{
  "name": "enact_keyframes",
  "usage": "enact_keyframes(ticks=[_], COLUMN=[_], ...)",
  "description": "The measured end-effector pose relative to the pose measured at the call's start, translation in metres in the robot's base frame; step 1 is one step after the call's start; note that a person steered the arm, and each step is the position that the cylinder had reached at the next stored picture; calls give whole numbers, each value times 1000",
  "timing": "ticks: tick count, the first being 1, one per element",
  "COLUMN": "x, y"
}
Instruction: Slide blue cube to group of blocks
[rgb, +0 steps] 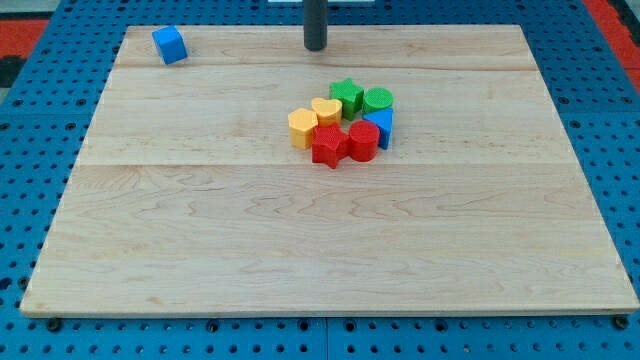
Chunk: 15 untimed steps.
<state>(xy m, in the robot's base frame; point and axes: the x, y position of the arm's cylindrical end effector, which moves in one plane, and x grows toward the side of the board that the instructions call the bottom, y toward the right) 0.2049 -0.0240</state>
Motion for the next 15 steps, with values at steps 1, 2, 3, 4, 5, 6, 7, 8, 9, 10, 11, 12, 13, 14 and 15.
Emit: enact_keyframes(ticks=[1,2,3,4,5,6,7,8,9,10,11,12,13,14,15], x=[-12,-13,-13,-14,-14,7,52,94,129,163,173,150,132,160,195], y=[-97,-193,-199,-199,-197,-207,-190,-152,-149,-145,-129,-112,-97,-81,-70])
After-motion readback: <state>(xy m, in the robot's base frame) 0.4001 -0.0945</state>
